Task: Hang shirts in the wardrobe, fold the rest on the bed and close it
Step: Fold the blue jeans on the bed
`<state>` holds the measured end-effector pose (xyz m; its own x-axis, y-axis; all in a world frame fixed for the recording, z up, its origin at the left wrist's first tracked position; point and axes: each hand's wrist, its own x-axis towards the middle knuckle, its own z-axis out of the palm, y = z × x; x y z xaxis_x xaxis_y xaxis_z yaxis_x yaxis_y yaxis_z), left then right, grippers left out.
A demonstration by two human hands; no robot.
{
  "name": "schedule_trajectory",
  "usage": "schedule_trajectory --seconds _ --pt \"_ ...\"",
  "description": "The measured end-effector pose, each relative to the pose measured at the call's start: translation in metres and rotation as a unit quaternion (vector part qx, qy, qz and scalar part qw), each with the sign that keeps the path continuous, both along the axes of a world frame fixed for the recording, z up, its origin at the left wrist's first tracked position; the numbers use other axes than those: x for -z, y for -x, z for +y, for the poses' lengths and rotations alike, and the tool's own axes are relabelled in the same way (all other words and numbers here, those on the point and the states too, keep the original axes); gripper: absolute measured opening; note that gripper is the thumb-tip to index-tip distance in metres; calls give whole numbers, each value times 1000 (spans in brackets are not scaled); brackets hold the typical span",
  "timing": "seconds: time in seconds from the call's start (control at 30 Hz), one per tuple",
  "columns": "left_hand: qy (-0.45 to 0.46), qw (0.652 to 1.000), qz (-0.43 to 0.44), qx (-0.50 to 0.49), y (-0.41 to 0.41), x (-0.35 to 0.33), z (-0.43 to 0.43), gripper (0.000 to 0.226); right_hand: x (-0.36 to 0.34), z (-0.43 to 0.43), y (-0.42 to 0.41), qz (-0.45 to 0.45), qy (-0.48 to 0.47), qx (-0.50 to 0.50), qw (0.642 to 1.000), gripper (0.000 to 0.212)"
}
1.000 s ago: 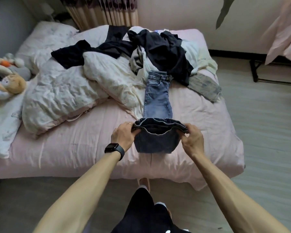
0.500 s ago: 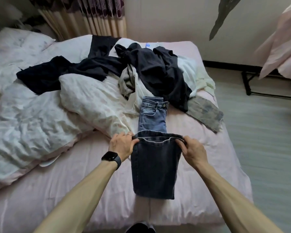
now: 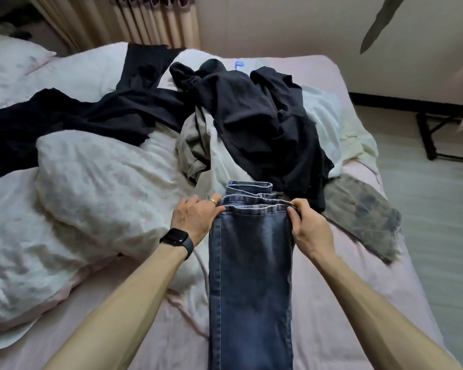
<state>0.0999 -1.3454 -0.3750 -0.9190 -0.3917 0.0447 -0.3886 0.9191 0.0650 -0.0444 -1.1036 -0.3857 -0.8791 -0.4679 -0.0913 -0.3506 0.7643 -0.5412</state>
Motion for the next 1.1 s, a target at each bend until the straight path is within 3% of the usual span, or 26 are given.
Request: schedule_trajectory --seconds 0.27,0.4,0.5,0.63,0.77,0.97,1.1 --pt "53 998 -26 -20 72 96 -44 45 100 -60 71 44 -96 -25 994 28" --pt "18 995 90 28 49 121 -44 38 132 -55 62 35 -21 24 999 34" --pt "3 990 128 62 30 118 -50 39 135 -32 58 65 61 48 995 30" --pt "18 991 136 11 42 100 -55 18 125 -20 69 76 125 94 985 18" --pt "16 1000 9 -19 47 100 -45 31 117 -33 68 -26 55 79 995 21" --pt "33 985 165 -42 45 91 -37 9 109 -34 56 32 98 151 983 14" --pt "13 989 94 -113 69 90 -45 10 112 -50 69 17 24 141 990 23"
